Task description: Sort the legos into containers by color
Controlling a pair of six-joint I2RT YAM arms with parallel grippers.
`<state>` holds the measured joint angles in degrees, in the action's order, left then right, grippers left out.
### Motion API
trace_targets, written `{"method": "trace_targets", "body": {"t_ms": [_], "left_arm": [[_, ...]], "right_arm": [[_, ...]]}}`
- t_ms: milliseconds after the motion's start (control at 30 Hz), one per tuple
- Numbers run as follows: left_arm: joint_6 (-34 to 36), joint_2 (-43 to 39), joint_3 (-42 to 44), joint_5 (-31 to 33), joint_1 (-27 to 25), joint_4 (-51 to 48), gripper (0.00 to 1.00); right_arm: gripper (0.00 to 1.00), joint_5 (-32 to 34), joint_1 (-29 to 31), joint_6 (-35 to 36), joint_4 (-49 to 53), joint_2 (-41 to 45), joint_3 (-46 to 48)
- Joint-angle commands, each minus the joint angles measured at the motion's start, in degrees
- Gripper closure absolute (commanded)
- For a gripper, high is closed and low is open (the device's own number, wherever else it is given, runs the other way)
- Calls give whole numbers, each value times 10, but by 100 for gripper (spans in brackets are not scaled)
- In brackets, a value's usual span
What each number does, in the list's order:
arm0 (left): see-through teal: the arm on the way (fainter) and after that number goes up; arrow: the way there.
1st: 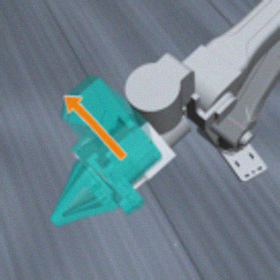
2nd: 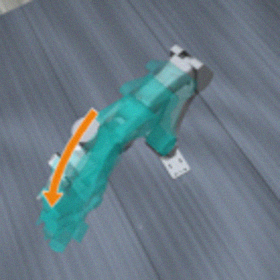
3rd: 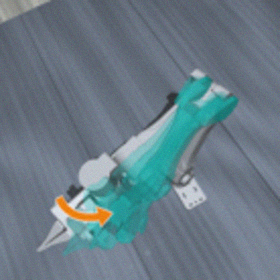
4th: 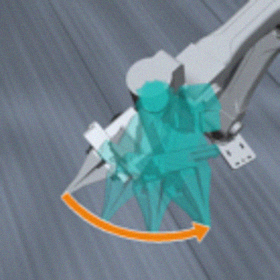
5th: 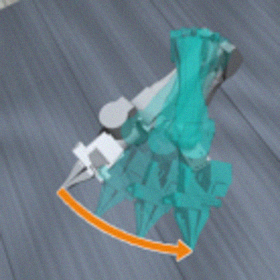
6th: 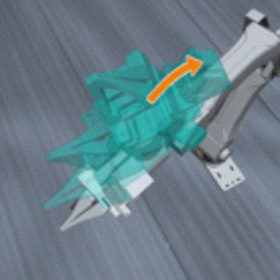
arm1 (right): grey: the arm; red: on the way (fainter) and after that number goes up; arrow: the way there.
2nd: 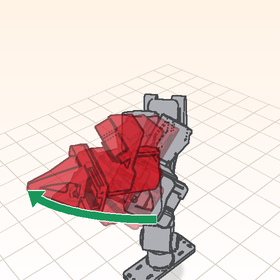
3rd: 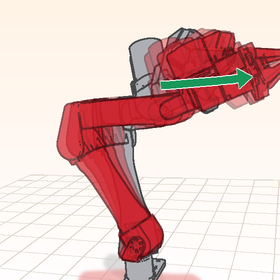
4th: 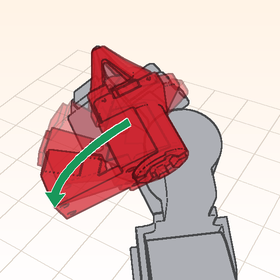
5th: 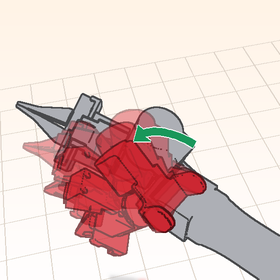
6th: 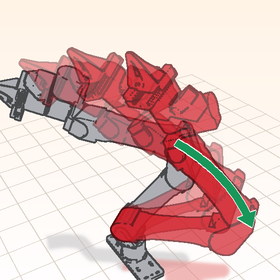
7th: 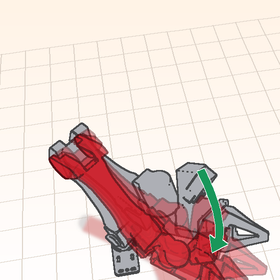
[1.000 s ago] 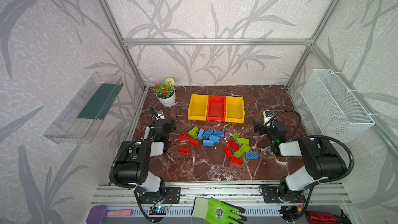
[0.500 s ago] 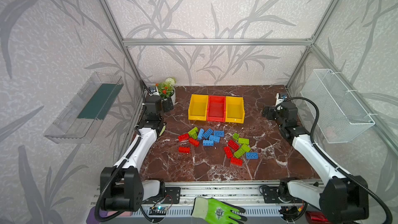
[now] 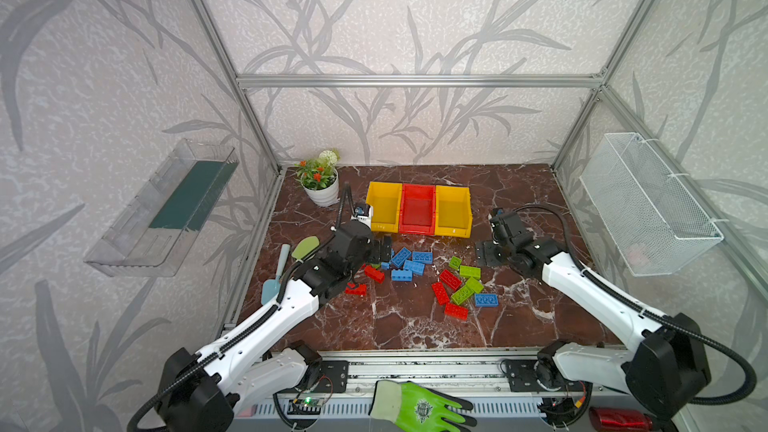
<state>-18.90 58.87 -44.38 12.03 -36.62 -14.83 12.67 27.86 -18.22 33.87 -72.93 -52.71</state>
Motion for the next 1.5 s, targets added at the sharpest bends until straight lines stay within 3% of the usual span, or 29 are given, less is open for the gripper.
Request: {"method": "trace_targets", "body": {"t_ms": [0, 67, 233, 767, 1233, 1467], "left_arm": [[-41, -22, 10, 50, -34, -26, 1], [-44, -29, 14, 59, -44, -33, 1], [-34, -35, 17, 70, -47, -43, 1], [0, 2, 11, 92, -46, -14, 1], [24, 39, 0, 105, -45, 2, 1], [28, 37, 1, 106, -44, -2, 1]], "right_arm": [[15, -14, 23, -78, 41, -39, -34], [16, -31, 33, -100, 31, -64, -44], [34, -55, 51, -154, 11, -119, -74], [31, -55, 80, -230, -4, -265, -139], [31, -58, 80, -259, 1, -333, -171], [46, -79, 81, -280, -3, -345, -167]]}}
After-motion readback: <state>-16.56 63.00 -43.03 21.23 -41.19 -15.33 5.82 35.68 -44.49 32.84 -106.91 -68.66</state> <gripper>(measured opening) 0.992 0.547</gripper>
